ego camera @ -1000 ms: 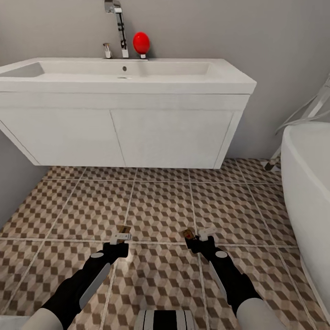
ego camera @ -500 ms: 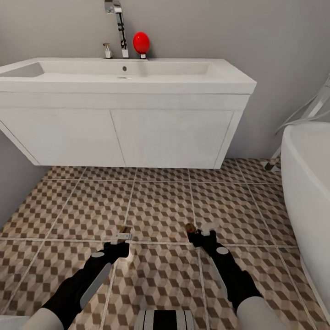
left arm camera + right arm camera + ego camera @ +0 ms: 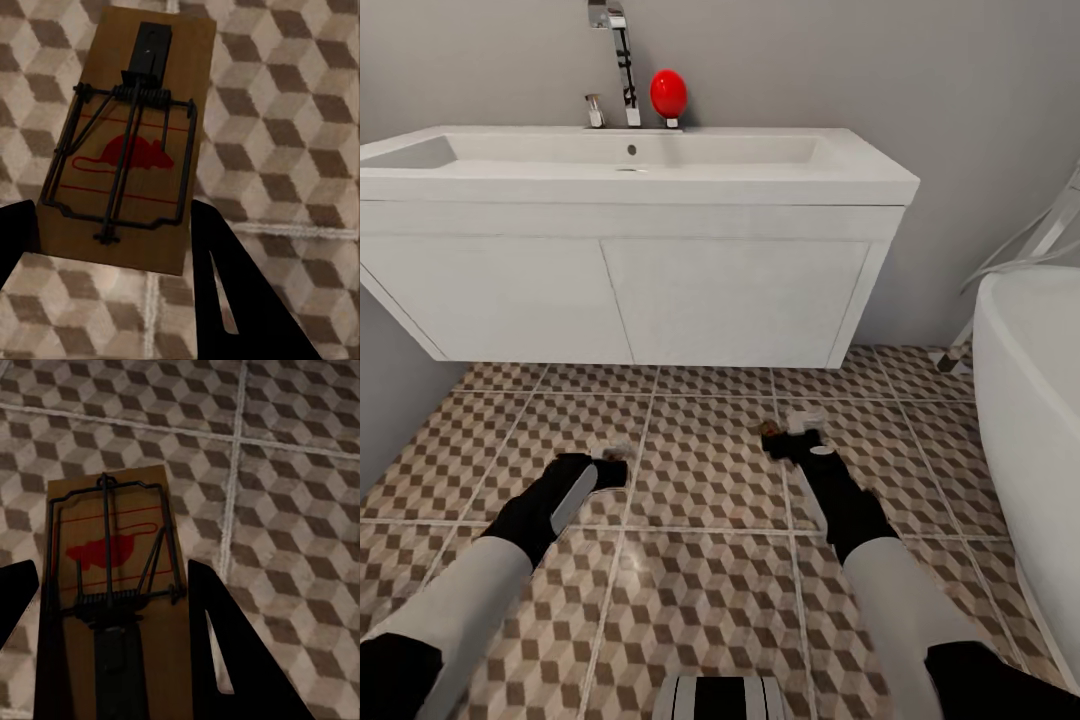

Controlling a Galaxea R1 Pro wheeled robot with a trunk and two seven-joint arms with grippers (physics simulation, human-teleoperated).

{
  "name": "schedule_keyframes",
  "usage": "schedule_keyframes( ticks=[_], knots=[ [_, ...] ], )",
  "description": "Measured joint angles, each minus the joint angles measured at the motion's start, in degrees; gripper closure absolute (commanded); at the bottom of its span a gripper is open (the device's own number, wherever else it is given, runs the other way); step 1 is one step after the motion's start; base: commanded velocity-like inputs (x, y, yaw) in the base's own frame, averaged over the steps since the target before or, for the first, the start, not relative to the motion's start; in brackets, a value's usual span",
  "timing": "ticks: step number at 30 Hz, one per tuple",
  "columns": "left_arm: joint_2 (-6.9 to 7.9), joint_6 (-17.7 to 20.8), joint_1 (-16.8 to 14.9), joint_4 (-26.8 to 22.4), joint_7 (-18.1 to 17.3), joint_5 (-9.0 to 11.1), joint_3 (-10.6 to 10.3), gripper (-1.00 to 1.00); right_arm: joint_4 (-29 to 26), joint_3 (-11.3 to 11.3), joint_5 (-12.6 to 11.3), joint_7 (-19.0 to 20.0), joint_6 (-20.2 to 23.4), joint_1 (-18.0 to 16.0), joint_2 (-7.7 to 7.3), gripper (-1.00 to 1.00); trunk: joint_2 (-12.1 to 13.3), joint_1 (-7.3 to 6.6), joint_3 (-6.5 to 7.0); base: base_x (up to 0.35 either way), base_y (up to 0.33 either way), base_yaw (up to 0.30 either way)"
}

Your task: Take the four mousetraps from the cabinet in the bathroom and place them on the bathroom floor. Make sure all four end up on the same floor surface, and ensure that at least two of them are either under or directly next to the same bathroom sink.

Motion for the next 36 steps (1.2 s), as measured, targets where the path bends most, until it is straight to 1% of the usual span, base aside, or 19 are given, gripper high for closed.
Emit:
schedule_keyframes(
  ticks=[2, 3, 4, 6, 8, 9, 10, 12, 14, 17, 19, 23, 28, 30, 32, 36],
  knots=[
    [0.00, 0.0, -3.9, 6.0, 0.1, -0.1, 0.2, 1.00, 4.7, 0.0, 0.1, -0.1, 0.2, -4.1, 0.31, 1.00, 0.0, 0.00, 0.00, 0.000, 0.000, 0.000],
    [0.01, -0.1, -5.0, 7.6, 0.1, -0.1, 0.2, 1.00, 7.2, 0.0, 0.1, -0.1, 0.3, -6.2, 0.39, 1.00, 0.0, 0.00, 0.00, 0.000, 0.000, 0.000],
    [0.02, -0.7, -5.9, 9.2, 0.2, -0.2, 0.3, 1.00, 10.4, 0.0, 0.1, -0.1, 0.3, -9.0, 0.47, 1.00, 0.0, 0.00, 0.00, 0.000, 0.000, 0.000],
    [0.13, -3.8, -6.5, 10.1, 0.0, -0.2, 0.3, 1.00, 12.7, -0.1, 0.2, -0.1, 0.2, -11.4, 0.47, 1.00, 0.0, 0.00, 0.00, 0.000, 0.000, 0.000],
    [0.24, -8.4, -6.8, 9.6, -0.2, -0.2, 0.2, 1.00, 13.6, -0.1, 0.2, -0.1, 0.1, -12.3, 0.47, 1.00, 0.0, 0.00, 0.00, 0.000, 0.000, 0.000],
    [0.30, -9.3, -6.8, 9.1, -0.2, -0.2, 0.1, 1.00, 13.7, -0.1, 0.2, -0.1, 0.1, -12.5, 0.46, 1.00, 0.0, 0.00, 0.00, 0.000, 0.000, 0.000],
    [0.41, -10.9, -6.9, 7.5, -0.3, -0.4, -0.2, 1.00, 13.9, -0.1, 0.1, 0.0, 0.1, -12.7, 0.44, 1.00, 0.0, 0.00, 0.00, 0.000, 0.000, 0.000],
    [0.82, -12.1, -7.0, 5.0, -0.2, -0.7, -0.8, 1.00, 13.8, 0.0, 0.1, 0.3, 0.0, -12.9, 0.35, 1.00, 0.0, 0.00, 0.00, 0.000, 0.000, 0.000],
    [1.38, -12.4, -7.0, 4.0, -0.2, -1.0, -1.0, 1.00, 12.3, 0.1, 0.2, 0.3, -0.1, -13.0, 0.30, 1.00, 0.0, 0.00, 0.00, 0.000, 0.000, 0.000],
    [1.63, -12.5, -7.0, 3.6, -0.1, -1.1, -1.1, 1.00, 9.0, 0.1, 0.2, 0.3, 0.2, -13.0, -0.06, 1.00, 0.0, 0.00, 0.00, 0.000, 0.000, 0.000],
    [1.67, -12.4, -7.0, 3.5, -0.1, -1.1, -1.1, 1.00, 7.9, 0.1, 0.2, 0.2, 0.2, -12.9, -0.24, 1.00, 0.0, 0.00, -0.02, 0.000, 0.000, 0.000],
    [1.68, -12.2, -7.0, 3.4, -0.1, -1.1, -1.1, 1.00, 7.5, 0.1, 0.2, 0.2, 0.2, -13.0, -0.68, 1.00, 0.0, 0.00, -0.23, 0.000, 0.000, 0.000],
    [1.61, -11.9, -7.0, 2.1, -0.1, -1.1, -1.3, 1.00, 7.6, 0.2, 0.0, 0.3, 0.2, -12.9, -0.74, 1.00, -0.1, 0.14, -1.77, 0.000, 0.000, 0.000],
    [1.61, -10.8, -7.0, 1.1, -0.1, -1.1, -1.4, 1.00, 7.8, 0.2, 0.0, 0.3, 0.2, -12.9, -0.71, 1.00, -0.1, 0.19, -2.40, 0.000, 0.000, 0.000],
    [1.61, -8.7, -7.0, -0.3, -0.1, -1.1, -1.4, 1.00, 8.1, 0.2, 0.0, 0.3, 0.1, -12.9, -0.75, 1.00, -0.1, 0.24, -3.03, 0.000, 0.000, 0.000],
    [1.55, -7.5, -7.0, -1.6, -0.1, -1.1, -1.4, 1.00, 8.2, 0.2, 0.0, 0.4, 0.1, -12.9, -0.78, 1.00, -0.2, 0.34, -4.29, 0.000, 0.000, 0.000]
  ],
)
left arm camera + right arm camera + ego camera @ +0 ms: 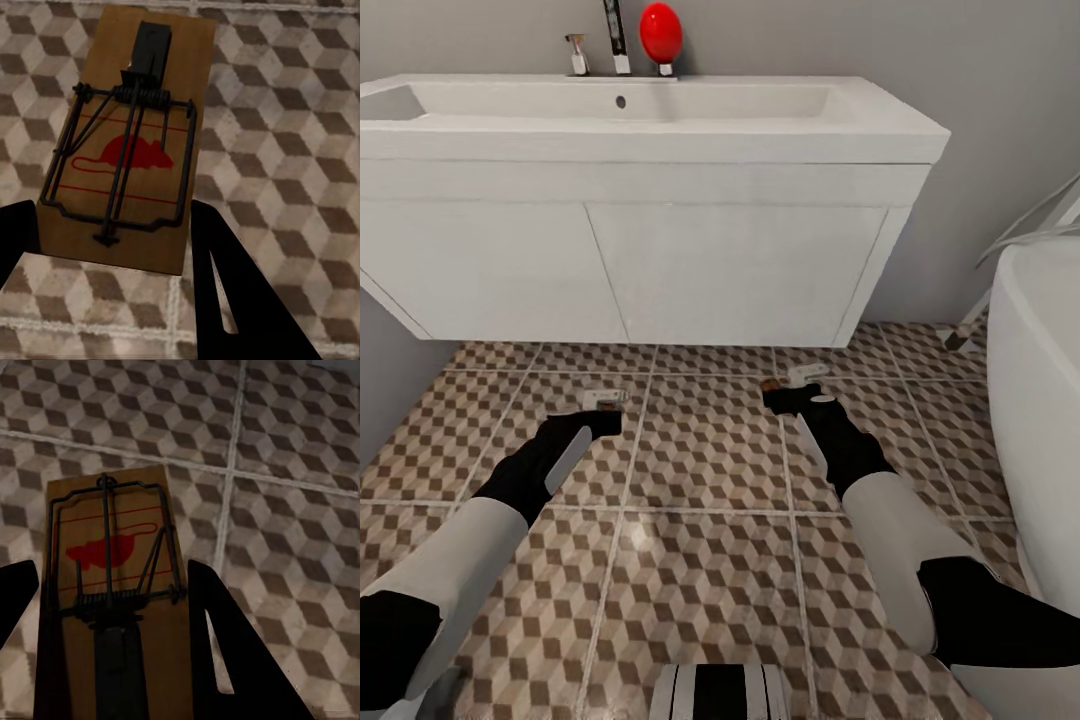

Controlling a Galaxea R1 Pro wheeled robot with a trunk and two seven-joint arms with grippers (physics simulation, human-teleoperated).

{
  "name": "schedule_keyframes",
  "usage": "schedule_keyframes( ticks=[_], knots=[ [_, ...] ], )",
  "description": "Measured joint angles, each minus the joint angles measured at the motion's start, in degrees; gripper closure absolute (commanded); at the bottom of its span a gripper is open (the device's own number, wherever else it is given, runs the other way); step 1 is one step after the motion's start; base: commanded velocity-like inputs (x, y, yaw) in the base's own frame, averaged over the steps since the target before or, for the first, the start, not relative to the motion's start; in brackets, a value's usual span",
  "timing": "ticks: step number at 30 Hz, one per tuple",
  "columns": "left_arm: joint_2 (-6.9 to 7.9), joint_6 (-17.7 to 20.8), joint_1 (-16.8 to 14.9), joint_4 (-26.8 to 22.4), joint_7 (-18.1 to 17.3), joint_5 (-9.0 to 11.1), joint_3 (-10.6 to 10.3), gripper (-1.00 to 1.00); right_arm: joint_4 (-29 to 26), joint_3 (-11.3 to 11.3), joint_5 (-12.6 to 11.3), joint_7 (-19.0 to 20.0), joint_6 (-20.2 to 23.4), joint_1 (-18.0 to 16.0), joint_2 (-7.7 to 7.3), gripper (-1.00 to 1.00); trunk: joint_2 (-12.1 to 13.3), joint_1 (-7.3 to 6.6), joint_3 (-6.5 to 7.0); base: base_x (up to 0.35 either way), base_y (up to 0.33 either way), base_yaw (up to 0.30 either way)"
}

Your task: Take the four mousetraps from the cabinet in the bathroom and place them on the bathroom floor. Make sure all four end up on the same floor surface, and ensure that at least two of them are either under or directly next to the same bathroom sink.

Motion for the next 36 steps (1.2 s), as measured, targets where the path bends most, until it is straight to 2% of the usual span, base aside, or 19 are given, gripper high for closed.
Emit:
schedule_keyframes(
  ticks=[3, 7, 10, 15, 22, 36],
  knots=[
    [-0.06, 0.2, 0.0, -1.4, 0.0, 0.0, -0.2, 1.00, 0.3, 0.0, 0.0, 0.1, 0.0, 0.0, 0.02, 1.00, 0.0, 0.08, -0.94, 0.000, 0.000, 0.000],
    [-0.10, 0.2, 0.0, -4.2, 0.0, 0.1, -3.1, 1.00, 1.2, 0.0, 0.0, 0.1, -0.2, 0.0, 0.09, 1.00, -0.1, 0.18, -2.20, 0.000, 0.000, 0.000],
    [-0.10, 0.2, 0.0, -4.9, 0.0, 0.1, -4.0, 1.00, 1.3, 0.0, -0.1, 0.1, -0.3, 0.0, 0.17, 1.00, -0.1, 0.26, -3.14, 0.000, 0.000, 0.000],
    [-0.10, 0.1, 0.0, -5.6, -0.1, 0.1, -4.3, 1.00, 1.4, 0.0, -0.1, 0.1, -0.3, 0.0, 0.33, 1.00, -0.2, 0.39, -4.72, 0.000, 0.000, 0.000],
    [0.14, 0.1, 0.1, -12.9, -0.1, 0.0, -4.3, 1.00, 1.4, 0.0, -0.1, 0.1, -0.4, 0.0, 0.35, 1.00, -0.3, 0.57, -6.92, 0.000, 0.000, 0.000],
    [0.21, 0.0, 0.2, -13.8, 0.0, -0.1, -4.4, 1.00, 1.4, 0.1, -0.1, 0.1, -1.6, 0.0, 0.47, 1.00, -0.5, 0.93, -11.30, 0.000, 0.000, 0.000]
  ],
)
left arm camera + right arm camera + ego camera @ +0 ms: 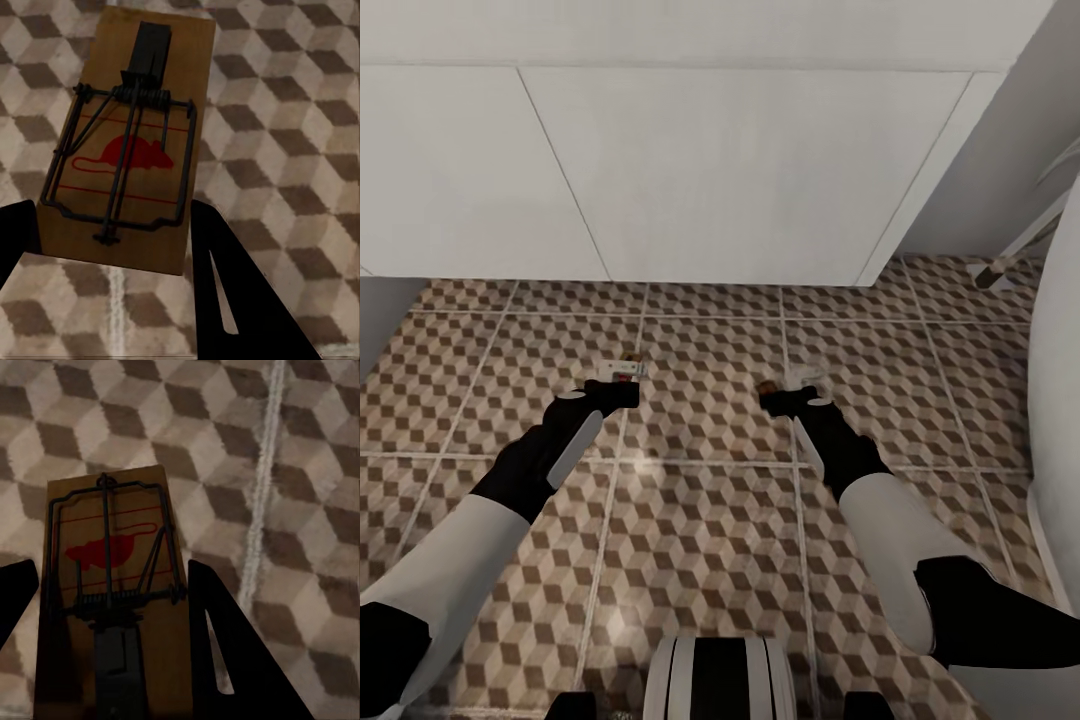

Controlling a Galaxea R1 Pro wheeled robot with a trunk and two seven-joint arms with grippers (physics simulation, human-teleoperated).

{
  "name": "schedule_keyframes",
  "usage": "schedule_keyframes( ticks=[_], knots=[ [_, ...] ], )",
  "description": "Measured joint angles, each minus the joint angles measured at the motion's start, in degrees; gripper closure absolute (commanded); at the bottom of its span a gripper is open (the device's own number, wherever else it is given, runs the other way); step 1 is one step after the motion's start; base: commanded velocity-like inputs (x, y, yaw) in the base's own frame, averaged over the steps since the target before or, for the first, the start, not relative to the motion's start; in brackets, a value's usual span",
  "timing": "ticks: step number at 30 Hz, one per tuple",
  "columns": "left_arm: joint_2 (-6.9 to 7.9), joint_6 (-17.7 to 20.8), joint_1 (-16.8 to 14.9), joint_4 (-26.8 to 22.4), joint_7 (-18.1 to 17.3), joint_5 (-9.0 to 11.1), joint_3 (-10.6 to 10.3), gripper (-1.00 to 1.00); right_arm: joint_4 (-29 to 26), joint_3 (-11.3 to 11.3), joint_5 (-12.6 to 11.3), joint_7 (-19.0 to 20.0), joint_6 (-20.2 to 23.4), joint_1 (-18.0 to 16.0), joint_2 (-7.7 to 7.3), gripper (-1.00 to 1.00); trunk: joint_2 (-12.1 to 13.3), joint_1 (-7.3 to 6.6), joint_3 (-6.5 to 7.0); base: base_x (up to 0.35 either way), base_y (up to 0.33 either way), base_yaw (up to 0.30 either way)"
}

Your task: Take the four mousetraps from the cabinet in the bathroom and place them on the bathroom floor. Make sure all four end up on the same floor surface, and ensure that at least two of them are either under or directly next to the same bathroom sink.

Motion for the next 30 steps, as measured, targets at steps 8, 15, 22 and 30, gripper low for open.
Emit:
schedule_keyframes(
  ticks=[8, 15, 22, 30],
  knots=[
    [0.04, -0.2, 0.0, 0.0, -0.1, 0.0, 0.0, 1.00, 0.0, 0.1, 0.3, -0.4, -4.3, 0.0, 0.29, 1.00, 0.0, 0.07, -0.79, 0.000, 0.000, 0.000],
    [-0.09, -0.3, 0.0, -0.1, -0.1, 0.1, -1.1, 1.00, 0.1, 2.5, 4.7, -3.3, -7.6, -0.1, 0.49, 1.00, 0.0, 0.07, -0.79, 0.000, 0.000, 0.000],
    [-0.43, -0.3, 0.0, -0.5, -0.1, 0.1, -1.7, 1.00, 0.1, 3.1, 5.6, -4.1, -4.2, -0.2, 1.20, 1.00, 0.0, 0.07, -0.79, 0.000, 0.000, 0.000],
    [-0.39, -0.3, 0.0, -0.8, -0.1, 0.1, -1.7, 1.00, 0.0, 3.2, 5.6, -3.6, -7.2, -0.2, 1.41, 1.00, -0.1, 0.15, -1.45, 0.000, 0.000, 0.000]
  ],
)
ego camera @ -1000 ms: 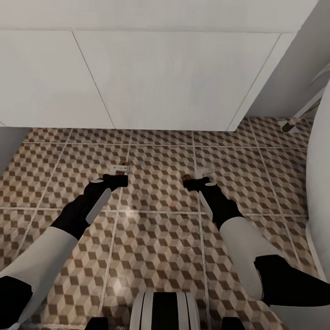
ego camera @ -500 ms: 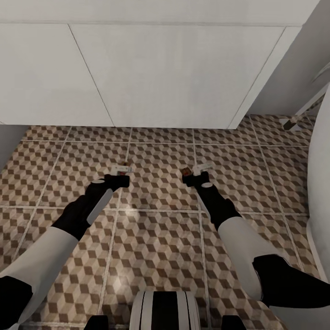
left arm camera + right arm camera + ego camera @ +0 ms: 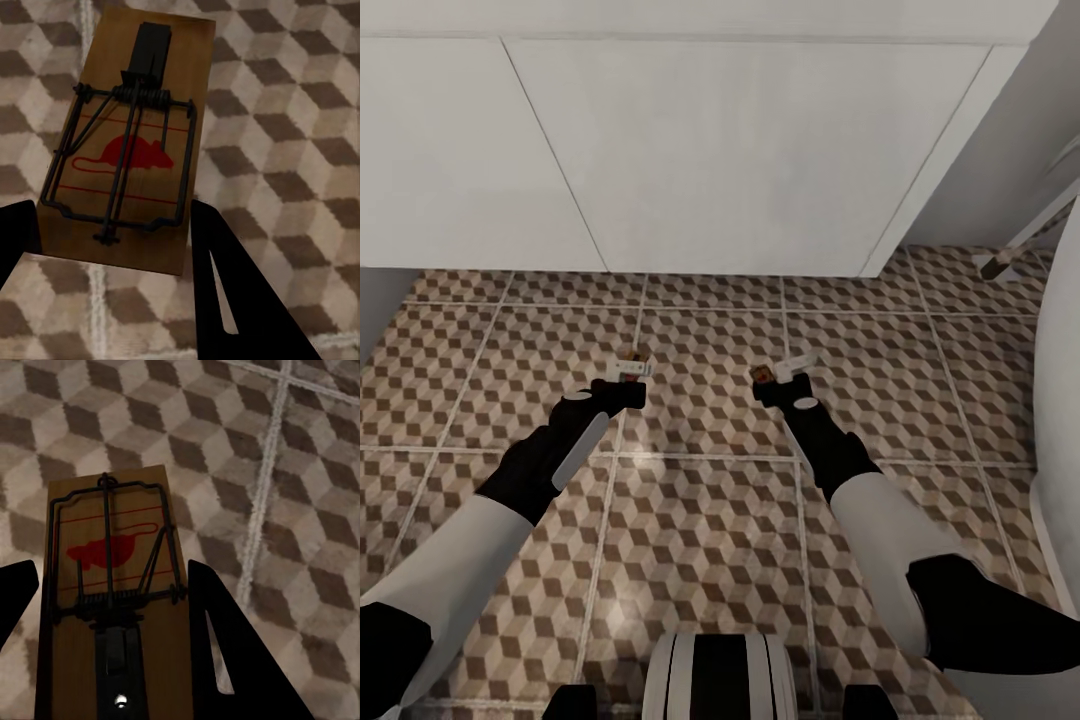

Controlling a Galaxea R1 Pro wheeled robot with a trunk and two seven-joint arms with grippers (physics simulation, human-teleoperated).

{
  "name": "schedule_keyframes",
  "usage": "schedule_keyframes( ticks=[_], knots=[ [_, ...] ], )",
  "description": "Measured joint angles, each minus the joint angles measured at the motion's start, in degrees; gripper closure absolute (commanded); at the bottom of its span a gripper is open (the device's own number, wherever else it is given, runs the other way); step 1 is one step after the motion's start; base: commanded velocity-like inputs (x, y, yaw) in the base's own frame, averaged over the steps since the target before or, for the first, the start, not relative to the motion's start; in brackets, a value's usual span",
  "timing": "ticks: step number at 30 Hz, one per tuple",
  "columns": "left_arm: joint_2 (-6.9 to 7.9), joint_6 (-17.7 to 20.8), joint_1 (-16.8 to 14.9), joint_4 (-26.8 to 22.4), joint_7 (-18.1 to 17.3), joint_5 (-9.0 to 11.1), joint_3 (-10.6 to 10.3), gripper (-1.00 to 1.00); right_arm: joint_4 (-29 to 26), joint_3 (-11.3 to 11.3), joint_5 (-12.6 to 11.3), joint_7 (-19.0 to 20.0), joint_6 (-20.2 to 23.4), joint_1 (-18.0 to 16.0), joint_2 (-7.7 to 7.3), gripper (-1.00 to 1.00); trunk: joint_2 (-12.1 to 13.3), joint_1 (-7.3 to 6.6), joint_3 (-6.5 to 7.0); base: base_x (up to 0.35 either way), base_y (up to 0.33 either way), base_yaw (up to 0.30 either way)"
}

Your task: Take the four mousetraps from the cabinet in the bathroom and place them on the bathroom floor. Make sure all four end up on the same floor surface, and ensure that at least two of them are either under or directly next to the same bathroom sink.

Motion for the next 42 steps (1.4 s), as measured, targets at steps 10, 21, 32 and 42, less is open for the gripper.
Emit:
schedule_keyframes(
  ticks=[10, 21, 32, 42],
  knots=[
    [0.02, 0.0, 0.0, -1.4, 0.1, 0.0, -0.9, 1.00, -0.4, 0.2, 0.0, 0.1, -6.1, 0.0, -0.02, 1.00, -0.1, 0.26, -2.22, 0.000, 0.000, 0.000],
    [0.09, 0.1, 0.0, -3.9, 0.1, -0.1, -1.2, 1.00, -0.8, 2.4, 0.0, -0.2, -7.3, 0.0, 0.07, 1.00, -0.3, 0.54, -5.15, 0.000, 0.000, 0.000],
    [0.09, 0.1, 0.0, -5.6, 0.2, -0.1, -1.3, 1.00, -1.0, 3.0, 0.0, -0.1, -7.4, 0.0, 0.04, 1.00, -0.4, 0.83, -8.59, 0.000, 0.000, 0.000],
    [0.18, 0.2, 0.0, -7.1, 0.2, -0.1, -1.3, 1.00, -2.4, 3.1, 0.1, -0.2, -7.4, 0.0, 0.07, 1.00, -0.6, 1.08, -11.12, 0.000, 0.000, 0.000]
  ],
)
